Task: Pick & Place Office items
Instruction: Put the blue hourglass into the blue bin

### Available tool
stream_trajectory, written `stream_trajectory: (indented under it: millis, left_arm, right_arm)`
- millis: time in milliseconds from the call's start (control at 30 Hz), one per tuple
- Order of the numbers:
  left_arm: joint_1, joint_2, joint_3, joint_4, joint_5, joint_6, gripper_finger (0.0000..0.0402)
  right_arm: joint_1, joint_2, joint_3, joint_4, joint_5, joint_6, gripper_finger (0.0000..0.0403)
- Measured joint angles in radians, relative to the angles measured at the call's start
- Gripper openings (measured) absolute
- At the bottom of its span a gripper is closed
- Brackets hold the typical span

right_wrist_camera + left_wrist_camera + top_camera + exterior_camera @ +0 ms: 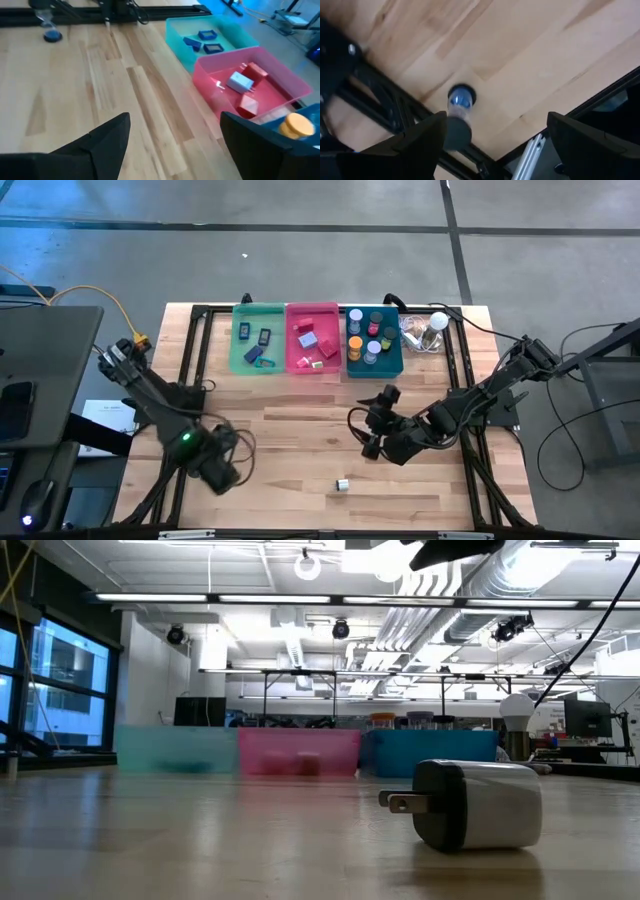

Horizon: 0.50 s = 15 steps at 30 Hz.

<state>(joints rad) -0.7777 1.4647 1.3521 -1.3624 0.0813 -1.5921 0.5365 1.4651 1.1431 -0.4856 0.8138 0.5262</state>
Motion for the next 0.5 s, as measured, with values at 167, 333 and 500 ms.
stream_trajectory:
  millis: [167, 333, 500]
  left_arm:
    - [-0.120, 0.000, 0.000, -0.009, -0.007, -0.158, 0.0335]
    - [-0.205, 0.000, 0.000, -0.023, -0.051, -0.234, 0.0335]
    - [-0.254, 0.000, 0.000, -0.066, -0.058, -0.359, 0.0335]
  right_arm:
    - [0.000, 0.000, 0.000, 0.042, -0.014, 0.000, 0.0299]
    - [0.000, 0.000, 0.000, 0.081, -0.039, 0.000, 0.0299]
    - [0.000, 0.000, 0.000, 0.103, -0.040, 0.000, 0.0299]
